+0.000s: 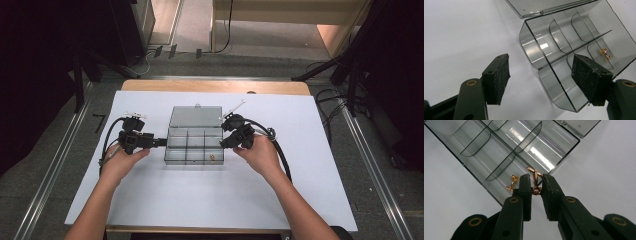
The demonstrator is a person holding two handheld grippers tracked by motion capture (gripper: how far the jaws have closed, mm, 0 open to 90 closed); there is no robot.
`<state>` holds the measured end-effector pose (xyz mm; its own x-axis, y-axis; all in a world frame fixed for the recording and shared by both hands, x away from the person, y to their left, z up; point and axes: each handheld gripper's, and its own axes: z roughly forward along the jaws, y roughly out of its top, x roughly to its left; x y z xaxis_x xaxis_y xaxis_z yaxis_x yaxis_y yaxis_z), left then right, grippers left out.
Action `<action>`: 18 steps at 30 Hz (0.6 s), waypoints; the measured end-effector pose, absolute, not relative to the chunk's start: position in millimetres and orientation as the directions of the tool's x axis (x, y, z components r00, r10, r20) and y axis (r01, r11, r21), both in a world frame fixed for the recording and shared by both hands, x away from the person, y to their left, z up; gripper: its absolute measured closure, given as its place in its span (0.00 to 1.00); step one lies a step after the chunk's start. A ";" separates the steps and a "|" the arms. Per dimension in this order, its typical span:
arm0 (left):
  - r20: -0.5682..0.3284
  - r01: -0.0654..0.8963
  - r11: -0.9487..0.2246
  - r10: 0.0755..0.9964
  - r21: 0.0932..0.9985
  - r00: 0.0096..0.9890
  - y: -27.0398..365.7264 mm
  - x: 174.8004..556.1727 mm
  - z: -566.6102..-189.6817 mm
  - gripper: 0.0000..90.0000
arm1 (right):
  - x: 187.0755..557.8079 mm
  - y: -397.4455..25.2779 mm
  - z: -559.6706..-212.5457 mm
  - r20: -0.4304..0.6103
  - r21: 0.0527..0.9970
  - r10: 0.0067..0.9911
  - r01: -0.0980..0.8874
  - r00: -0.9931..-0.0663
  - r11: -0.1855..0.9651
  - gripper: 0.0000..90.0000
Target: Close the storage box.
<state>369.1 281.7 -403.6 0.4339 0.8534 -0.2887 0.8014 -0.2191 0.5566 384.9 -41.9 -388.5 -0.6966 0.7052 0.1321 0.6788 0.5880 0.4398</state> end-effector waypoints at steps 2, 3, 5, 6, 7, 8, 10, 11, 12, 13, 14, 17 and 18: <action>-0.291 0.802 -0.216 0.854 0.556 0.432 282.4 368.7 -403.6 0.35 | 385.0 -40.1 -388.6 0.131 0.441 0.701 0.675 -0.701 0.592 0.89; -0.289 0.802 -0.219 0.853 0.556 0.434 282.9 368.7 -403.5 0.35 | 384.8 -39.0 -388.7 0.131 0.442 0.702 0.675 -0.700 0.591 0.89; -0.290 0.802 -0.216 0.854 0.557 0.431 282.8 368.5 -403.3 0.35 | 384.6 -37.3 -389.1 0.131 0.441 0.700 0.673 -0.702 0.594 0.89; -0.289 0.802 -0.219 0.853 0.556 0.434 282.9 368.6 -403.3 0.35 | 384.4 -36.3 -389.6 0.131 0.441 0.697 0.671 -0.705 0.596 0.89; -0.290 0.801 -0.218 0.853 0.557 0.434 282.6 368.7 -403.6 0.35 | 384.1 -35.2 -389.9 0.133 0.441 0.696 0.671 -0.705 0.596 0.89; -0.291 0.802 -0.217 0.853 0.556 0.433 282.4 368.8 -403.7 0.35 | 383.8 -34.0 -390.2 0.129 0.441 0.694 0.668 -0.708 0.600 0.89; -0.290 0.802 -0.220 0.853 0.555 0.435 282.7 369.0 -403.7 0.35 | 383.1 -32.1 -390.6 0.130 0.439 0.692 0.667 -0.711 0.603 0.89; -0.290 0.802 -0.220 0.853 0.555 0.435 282.7 369.0 -403.7 0.35 | 382.9 -31.1 -391.0 0.125 0.440 0.689 0.662 -0.714 0.606 0.89; -0.290 0.802 -0.220 0.853 0.556 0.435 282.7 368.9 -403.6 0.35 | 382.6 -30.0 -391.2 0.126 0.438 0.688 0.663 -0.714 0.607 0.89; -0.290 0.801 -0.220 0.852 0.556 0.435 282.7 368.9 -403.6 0.35 | 382.2 -28.9 -391.5 0.124 0.438 0.690 0.663 -0.713 0.607 0.89; -0.291 0.801 -0.217 0.853 0.557 0.434 282.5 368.8 -403.6 0.35 | 382.2 -28.0 -391.9 0.123 0.439 0.687 0.660 -0.716 0.609 0.89; -0.290 0.802 -0.219 0.853 0.556 0.434 282.8 368.8 -403.6 0.35 | 381.3 -25.0 -393.2 0.120 0.437 0.685 0.658 -0.719 0.613 0.89; -0.289 0.802 -0.220 0.853 0.555 0.434 283.0 368.8 -403.6 0.35 | 381.0 -24.0 -394.0 0.114 0.439 0.684 0.655 -0.720 0.616 0.89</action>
<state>368.8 283.0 -403.6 0.4345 0.8529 -0.2895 0.8019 -0.2200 0.5555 381.0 -24.0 -394.0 -0.7200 0.6845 0.1142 0.6547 0.6155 0.4387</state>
